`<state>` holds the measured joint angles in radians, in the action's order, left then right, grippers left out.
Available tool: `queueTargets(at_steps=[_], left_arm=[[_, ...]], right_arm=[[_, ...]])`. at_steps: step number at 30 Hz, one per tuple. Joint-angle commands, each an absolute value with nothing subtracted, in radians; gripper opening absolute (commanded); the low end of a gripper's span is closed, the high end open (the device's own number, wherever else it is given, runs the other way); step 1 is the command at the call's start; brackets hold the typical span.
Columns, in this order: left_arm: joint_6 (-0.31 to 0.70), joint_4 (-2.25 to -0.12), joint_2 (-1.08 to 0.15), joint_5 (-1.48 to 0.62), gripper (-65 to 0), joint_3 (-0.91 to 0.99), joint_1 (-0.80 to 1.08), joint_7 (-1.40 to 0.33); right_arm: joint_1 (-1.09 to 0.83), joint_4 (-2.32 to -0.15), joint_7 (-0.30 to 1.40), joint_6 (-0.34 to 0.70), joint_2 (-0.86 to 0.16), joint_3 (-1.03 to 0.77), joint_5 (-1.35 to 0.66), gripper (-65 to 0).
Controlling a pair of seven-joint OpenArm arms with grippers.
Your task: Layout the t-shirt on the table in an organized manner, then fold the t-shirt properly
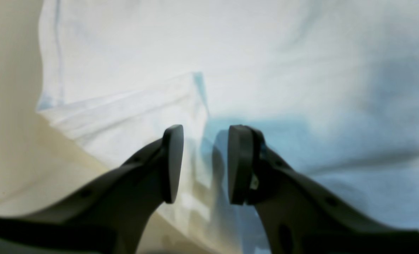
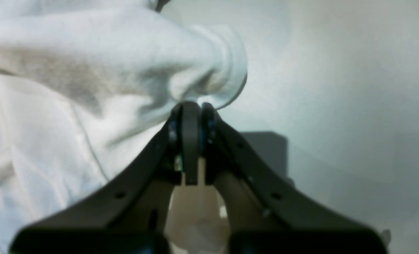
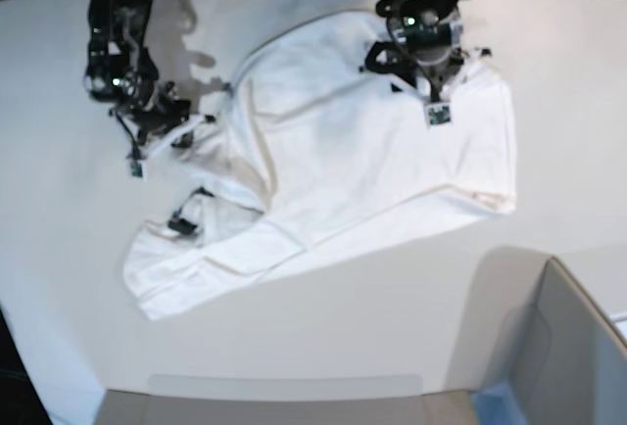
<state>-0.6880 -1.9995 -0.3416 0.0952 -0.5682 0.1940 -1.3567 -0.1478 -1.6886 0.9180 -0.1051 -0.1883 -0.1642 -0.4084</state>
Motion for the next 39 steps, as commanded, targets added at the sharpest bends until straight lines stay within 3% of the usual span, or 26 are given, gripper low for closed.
queueTargets(at_steps=[1, 11, 17, 26, 32, 39], left_arm=[[-0.698, -2.005, -0.341, 0.085, -42.0, -0.559, 0.183, -1.396], [-0.698, -1.975, -0.335, 0.079, -42.6, -0.498, 0.186, -1.396], [-0.698, -1.893, -0.311, 0.079, -58.6, -0.415, 0.186, -1.36], [-0.638, -1.862, -0.278, 0.079, -59.4, -0.352, 0.209, -1.294], [-0.634, -1.837, -0.282, 0.082, -65.0, -0.348, 0.206, -1.282], [-0.636, -1.957, -0.283, 0.084, -65.0, -0.223, 0.208, -1.222]], right_arm=[[-0.145, -1.698, 0.928, -0.107, -0.194, -0.166, -0.403, -65.0], [-0.145, -1.699, 0.928, -0.107, -0.196, -0.173, -0.403, -65.0], [-0.145, -1.702, 0.928, -0.107, -0.197, -0.173, -0.403, -65.0], [-0.145, -1.702, 0.928, -0.107, -0.213, -0.174, -0.403, -65.0], [-0.145, -1.701, 0.928, -0.107, -0.219, -0.174, -0.403, -65.0], [-0.145, -1.702, 0.928, -0.107, -0.219, -0.174, -0.403, -65.0]])
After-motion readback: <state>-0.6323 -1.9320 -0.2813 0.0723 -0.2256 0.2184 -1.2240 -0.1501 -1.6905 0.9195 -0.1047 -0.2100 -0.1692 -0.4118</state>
